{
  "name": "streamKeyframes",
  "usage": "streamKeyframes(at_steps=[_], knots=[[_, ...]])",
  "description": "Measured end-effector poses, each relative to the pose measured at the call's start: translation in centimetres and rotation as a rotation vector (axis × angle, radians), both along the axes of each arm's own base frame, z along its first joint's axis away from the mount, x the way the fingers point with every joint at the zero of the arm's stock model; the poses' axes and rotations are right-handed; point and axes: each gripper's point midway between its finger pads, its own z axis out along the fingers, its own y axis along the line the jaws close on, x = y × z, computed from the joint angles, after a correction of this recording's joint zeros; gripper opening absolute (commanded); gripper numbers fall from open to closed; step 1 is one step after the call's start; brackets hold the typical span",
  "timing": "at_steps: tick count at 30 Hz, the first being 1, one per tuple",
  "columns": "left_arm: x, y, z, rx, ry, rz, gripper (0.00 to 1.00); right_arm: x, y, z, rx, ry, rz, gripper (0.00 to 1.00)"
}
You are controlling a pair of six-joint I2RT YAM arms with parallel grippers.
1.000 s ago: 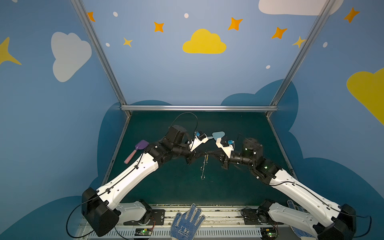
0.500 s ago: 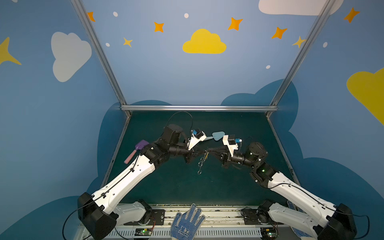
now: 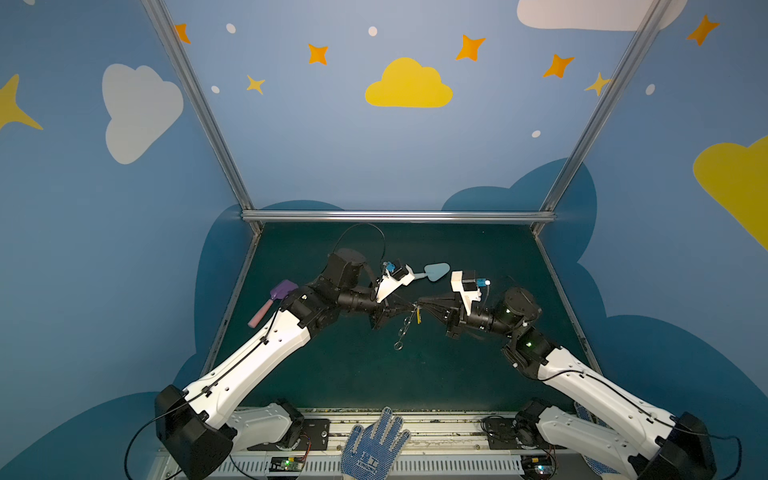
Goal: Put the keys on the keyring
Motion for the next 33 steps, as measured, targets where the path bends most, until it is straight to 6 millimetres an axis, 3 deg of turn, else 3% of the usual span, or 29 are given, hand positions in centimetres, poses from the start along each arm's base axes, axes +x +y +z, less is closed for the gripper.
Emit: streamKeyframes(at_steps=[3,4,6,8,14,21,27,33], knots=[[-0.2,-0.1,0.1,-0.005,0.002,-0.007,0.04,-0.3,-0.5,-0.1,0.006,-0.005,-0.015,0.0],[-0.2,-0.2,0.2,-0.007,0.001,-0.008,0.04,-0.3,-0.6,-0.1,0.007,-0.007,-0.02,0.05],[-0.1,-0.2,0.2,-0.009,-0.005,-0.003,0.04,-0.1,-0.8,-0.1,0.004,-0.002,-0.038,0.35],[0.1,0.0,-0.2,0.009,0.003,0.013,0.04,0.5,-1.2,0.0,0.004,-0.006,-0.085,0.42],[1.1,0.7,-2.0,0.11,0.032,0.074,0.04,1.5,-2.6,0.1,-0.049,-0.021,-0.19,0.44],[3.3,1.3,-3.6,0.207,0.031,0.168,0.04,2.0,-2.1,1.6,-0.199,-0.048,-0.169,0.43],[4.6,1.5,-5.3,0.263,0.04,0.215,0.04,2.6,-0.9,-2.1,-0.351,-0.016,-0.097,0.43],[4.4,1.5,-5.1,0.257,0.035,0.212,0.04,2.8,0.1,-4.8,-0.432,0.014,-0.028,0.46]])
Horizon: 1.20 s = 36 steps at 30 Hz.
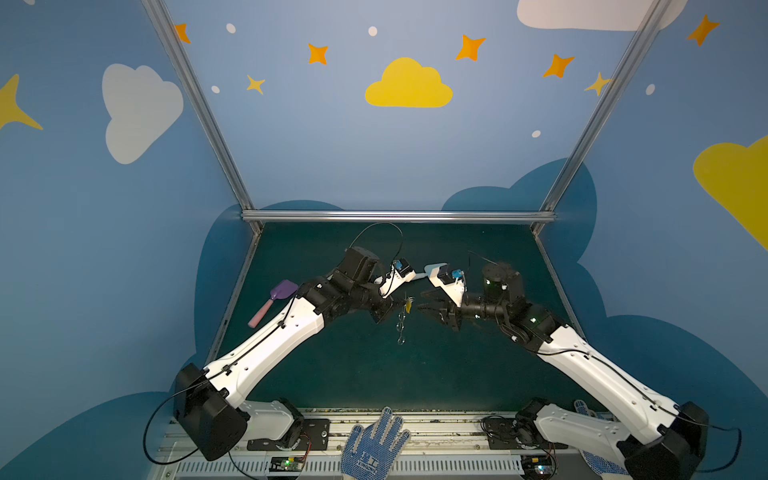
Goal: Put the keys on the keyring
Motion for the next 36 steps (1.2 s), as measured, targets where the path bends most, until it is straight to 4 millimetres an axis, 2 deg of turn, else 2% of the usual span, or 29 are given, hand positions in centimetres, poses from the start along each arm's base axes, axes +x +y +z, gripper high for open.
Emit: streamKeyframes(at_steps=[3,8,12,16,22,26,30,36], knots=[[-0.2,-0.1,0.2,-0.009,0.003,-0.011,0.04,0.2,0.3,-0.1,-0.007,-0.005,0.016,0.5],[-0.6,-0.3,0.2,-0.017,0.01,-0.031,0.04,0.4,0.5,-0.3,-0.016,-0.018,0.031,0.5],[-0.9,-0.5,0.3,-0.021,0.012,-0.044,0.04,0.7,1.0,-0.5,-0.025,-0.019,0.047,0.44],[-1.1,-0.5,0.5,-0.024,0.009,-0.051,0.04,0.9,1.4,-0.6,-0.034,-0.014,0.066,0.31],[-1.3,-0.5,0.7,-0.027,0.002,-0.058,0.04,0.6,1.3,-0.7,-0.049,-0.018,0.087,0.36],[-1.4,-0.5,0.7,-0.026,-0.002,-0.061,0.04,0.4,1.3,-0.8,-0.052,-0.018,0.098,0.26],[-1.4,-0.4,0.7,-0.025,-0.001,-0.062,0.04,0.2,1.3,-0.8,-0.052,-0.019,0.11,0.02],[-1.3,-0.4,0.9,-0.032,-0.007,-0.06,0.04,-0.1,1.5,-0.6,-0.034,-0.005,0.12,0.0]])
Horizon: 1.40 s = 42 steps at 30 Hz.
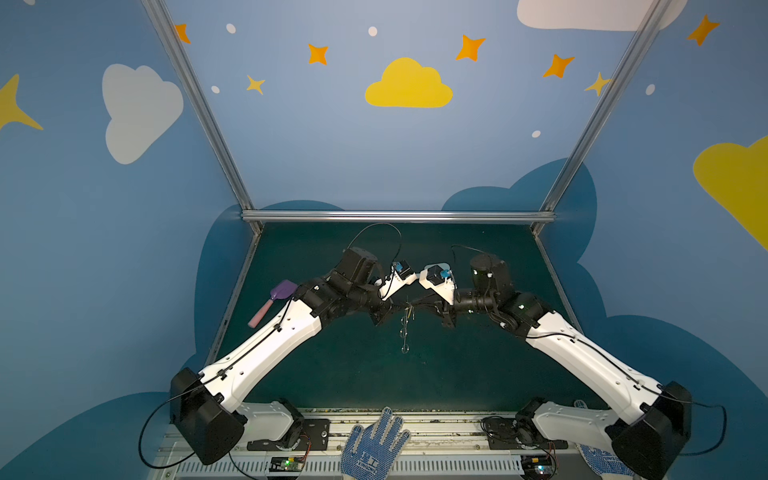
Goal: Put the keys on the keyring
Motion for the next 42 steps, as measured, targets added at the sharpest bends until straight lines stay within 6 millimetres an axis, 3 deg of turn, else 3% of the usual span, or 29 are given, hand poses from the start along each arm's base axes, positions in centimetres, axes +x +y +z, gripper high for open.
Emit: streamKeyframes(at_steps=[14,26,29,33,36,40,42], knots=[[-0.5,-0.4,1.8,-0.079,-0.025,-0.032,0.04,-0.1,-0.8,1.7,0.266,0.053,-0.026,0.0],[-1.9,-0.5,2.3,-0.072,-0.017,-0.116,0.04,-1.4,-0.9,2.7,0.323,0.072,0.064,0.0],[-2.1,-0.6,2.3,-0.074,-0.022,-0.132,0.14,-1.6,-1.0,2.9,0.327,0.077,0.076,0.0],[-2.8,-0.8,1.7,-0.074,-0.003,-0.157,0.18,-1.4,-1.2,3.9,0.36,0.055,0.078,0.0],[-3.2,-0.8,1.2,-0.072,0.012,-0.171,0.04,-1.3,-1.2,4.7,0.385,0.04,0.077,0.0],[-3.7,-0.9,1.4,-0.082,0.018,-0.184,0.04,-1.2,-1.2,5.2,0.401,0.031,0.076,0.0],[-3.7,-0.8,1.6,-0.089,0.009,-0.183,0.11,-1.2,-1.2,5.3,0.406,0.031,0.077,0.0]])
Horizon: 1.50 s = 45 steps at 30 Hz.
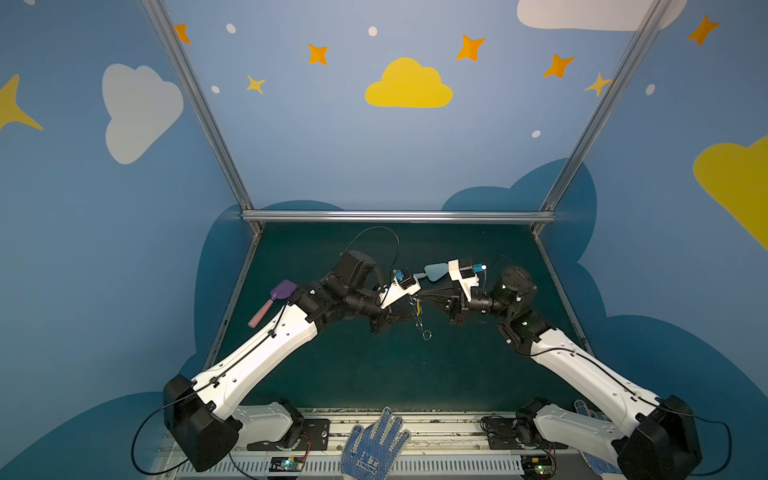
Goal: Put the keys on the keyring
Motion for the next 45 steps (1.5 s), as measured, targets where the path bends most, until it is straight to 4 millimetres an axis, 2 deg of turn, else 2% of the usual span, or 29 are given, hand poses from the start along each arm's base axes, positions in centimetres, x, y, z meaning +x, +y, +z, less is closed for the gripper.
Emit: streamKeyframes(at_steps=[1,5,7,15,18,24,30,33,41,45], knots=[[0.0,0.0,0.2,-0.007,-0.007,0.002,0.2,0.0,0.0,0.1,0.003,0.001,0.0,0.0],[0.1,0.3,0.8,-0.03,-0.04,0.022,0.22,-0.1,-0.1,0.5,0.013,-0.004,-0.005,0.0],[0.3,0.8,1.1,-0.041,-0.053,0.043,0.31,-0.2,-0.3,0.8,0.017,-0.01,-0.006,0.0],[1.6,2.0,2.9,-0.113,-0.097,0.118,0.42,-0.6,-0.4,1.0,0.023,-0.001,0.013,0.0],[2.0,2.0,3.3,-0.13,-0.11,0.123,0.45,-0.9,-0.3,1.0,0.024,0.002,0.031,0.0],[1.7,1.5,4.6,-0.189,-0.128,0.077,0.45,-1.1,-0.2,0.7,0.02,0.022,0.053,0.0],[1.1,0.7,4.4,-0.215,-0.091,0.018,0.45,-1.1,-0.1,0.8,0.026,0.026,0.063,0.0],[1.0,0.3,4.0,-0.21,-0.072,0.002,0.4,-1.1,-0.1,0.9,0.031,0.032,0.069,0.0],[0.7,0.1,3.8,-0.208,-0.063,-0.01,0.04,-1.2,-0.1,1.1,0.036,0.023,0.078,0.0],[0.5,0.1,3.8,-0.212,-0.059,-0.022,0.04,-1.2,-0.1,1.1,0.039,0.023,0.075,0.0]])
